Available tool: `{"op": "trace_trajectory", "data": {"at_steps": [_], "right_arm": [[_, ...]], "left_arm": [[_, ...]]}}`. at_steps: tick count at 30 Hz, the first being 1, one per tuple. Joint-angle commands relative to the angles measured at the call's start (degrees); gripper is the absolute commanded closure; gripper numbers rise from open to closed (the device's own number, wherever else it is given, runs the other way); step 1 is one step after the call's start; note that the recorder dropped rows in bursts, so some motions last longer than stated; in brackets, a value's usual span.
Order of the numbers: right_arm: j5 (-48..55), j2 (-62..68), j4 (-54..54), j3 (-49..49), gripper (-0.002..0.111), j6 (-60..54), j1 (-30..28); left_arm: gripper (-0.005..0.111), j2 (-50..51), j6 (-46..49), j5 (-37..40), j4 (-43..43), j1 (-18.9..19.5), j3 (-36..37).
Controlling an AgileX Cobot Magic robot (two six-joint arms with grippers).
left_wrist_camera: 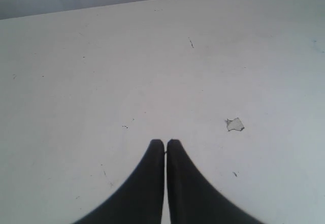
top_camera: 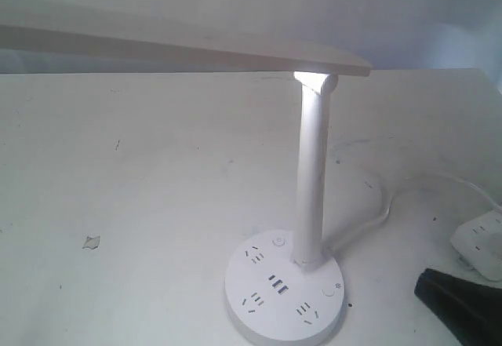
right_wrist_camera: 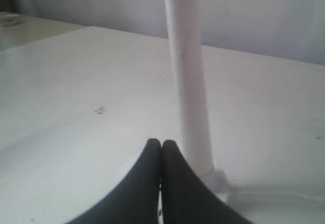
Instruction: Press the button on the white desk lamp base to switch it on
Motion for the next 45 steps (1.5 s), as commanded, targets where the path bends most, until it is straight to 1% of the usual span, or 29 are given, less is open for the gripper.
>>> {"op": "trace_trajectory", "data": {"at_steps": [1,3,6,8,10,12,16,20,26,33,38,40,42,45], "right_arm": [[-9.22,-1.15,-2.87,0.27,0.108,-2.93,-15.08],[-13.65,-2.04,-6.25,0.27,0.108,-2.68,-22.29],[-15.82,-4.37,-11.33,0.27,0.108,-1.04,-29.86],[-16.39,-6.97,-15.22,0.27,0.108,2.11,-33.81],[-16.41,-10.46,-15.22,0.27,0.108,5.88,-37.77],[-16.26,-10.73,-15.22,0.27,0.108,5.90,-41.21],[-15.00,-10.73,-15.22,0.27,0.108,8.42,-45.68],[-13.53,-10.73,-15.22,0.27,0.108,8.31,-47.70],[-9.49,-10.73,-15.22,0.27,0.108,7.42,-47.69],[-9.11,-10.73,-15.22,0.27,0.108,7.37,-47.69],[-11.42,-10.73,-15.22,0.27,0.108,7.09,-47.69],[-11.70,-10.73,-15.22,0.27,0.108,4.79,-47.69],[-11.59,-10.73,-8.47,0.27,0.108,-3.35,-47.69],[-11.70,-10.73,7.77,0.27,0.108,-18.76,-47.69]], "left_arm": [[0.106,-0.14,-0.12,-0.16,-0.43,0.00,-0.16],[0.106,-0.14,-0.12,-0.16,-0.43,0.00,-0.16],[0.106,-0.14,-0.12,-0.16,-0.43,0.00,-0.16],[0.106,-0.14,-0.12,-0.16,-0.43,0.00,-0.16],[0.106,-0.14,-0.12,-0.16,-0.43,0.00,-0.16],[0.106,-0.14,-0.12,-0.16,-0.43,0.00,-0.16],[0.106,-0.14,-0.12,-0.14,-0.43,0.00,-0.16],[0.106,-0.14,-0.12,-0.17,-0.43,0.00,-0.16],[0.106,-0.14,-0.12,-0.17,-0.43,0.00,-0.16],[0.106,-0.14,-0.12,-0.17,-0.43,0.00,-0.16],[0.106,-0.14,-0.12,-0.17,-0.43,0.00,-0.16],[0.106,-0.14,-0.12,-0.17,-0.43,0.00,-0.16],[0.106,-0.14,-0.12,-0.17,-0.43,0.00,-0.16],[0.106,-0.14,-0.12,-0.17,-0.43,0.00,-0.16]]}}
